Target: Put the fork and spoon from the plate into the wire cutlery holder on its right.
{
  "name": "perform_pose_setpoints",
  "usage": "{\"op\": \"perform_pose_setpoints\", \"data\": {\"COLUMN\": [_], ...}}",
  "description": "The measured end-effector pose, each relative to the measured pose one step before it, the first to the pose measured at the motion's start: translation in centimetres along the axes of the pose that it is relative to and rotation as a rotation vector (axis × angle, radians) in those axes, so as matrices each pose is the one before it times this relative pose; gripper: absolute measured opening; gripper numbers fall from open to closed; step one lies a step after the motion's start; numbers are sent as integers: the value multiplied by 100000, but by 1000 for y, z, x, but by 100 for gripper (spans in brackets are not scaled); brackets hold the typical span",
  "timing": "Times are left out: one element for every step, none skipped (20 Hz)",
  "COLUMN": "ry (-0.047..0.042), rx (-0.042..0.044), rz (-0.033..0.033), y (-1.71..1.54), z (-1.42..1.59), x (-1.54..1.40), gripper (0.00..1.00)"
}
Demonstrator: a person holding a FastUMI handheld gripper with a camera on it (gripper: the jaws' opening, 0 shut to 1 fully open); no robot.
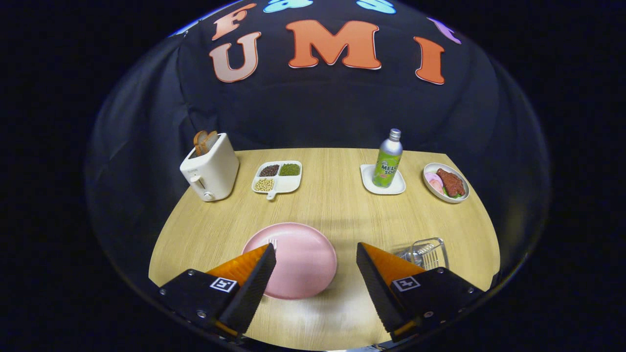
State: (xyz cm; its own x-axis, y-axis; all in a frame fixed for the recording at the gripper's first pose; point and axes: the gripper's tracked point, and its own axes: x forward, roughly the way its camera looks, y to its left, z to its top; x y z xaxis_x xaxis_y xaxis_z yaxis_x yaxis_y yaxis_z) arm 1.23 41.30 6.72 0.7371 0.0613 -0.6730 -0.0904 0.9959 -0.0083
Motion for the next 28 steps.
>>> {"op": "perform_pose_setpoints", "data": {"ry": [-484, -529, -246, -793, -522, -286, -197, 165, 470, 531, 1432, 1292, 1183, 1280, 1193, 1638, 720, 835, 316, 34, 253, 413, 329, 400, 428, 688, 893, 895], "rx": [699, 1155, 1005, 658, -124, -919, -1301, -1443, -848, -320, -602, -998, -1268, -1877, -1866, -909, 19, 86, 171, 392, 148, 69, -87, -353, -594, -432, -188, 16], "rz": [1103, 739, 628, 444, -111, -315, -498, -201, -49, 331, -292, -112, -398, -783, -80, 1303, 878, -850, -709, -677, -541, -573, -337, -375, -306, -297, 133, -92], "y": [1222, 1183, 947, 896, 636, 534, 567, 574, 530, 382, 391, 301, 226, 113, 110, 710, 226, -109, -98, -68, -20, -51, 8, -63, -17, 83, 74, 81], "z": [-523, -564, -511, -459, -334, -443, -469, -522, -496, -506, -716, -646, -718, -607, -467, -620, -228, -158, -156, 58, -99, -46, -107, -140, -86, -348, -244, -342], "x": [400, 170, 234, 319, 472, 479, 612, 630, 603, 260, 611, 432, 494, 521, 429, 517, 340, 432, 263, 326, 302, 270, 190, 219, 220, 302, 311, 113], "gripper": [99, 99, 99, 99, 99, 99, 99, 99, 99, 99, 99, 99, 99, 99, 98, 95, 94, 93, 91, 87, 84, 79, 77, 70, 66, 56, 51, 45]}}
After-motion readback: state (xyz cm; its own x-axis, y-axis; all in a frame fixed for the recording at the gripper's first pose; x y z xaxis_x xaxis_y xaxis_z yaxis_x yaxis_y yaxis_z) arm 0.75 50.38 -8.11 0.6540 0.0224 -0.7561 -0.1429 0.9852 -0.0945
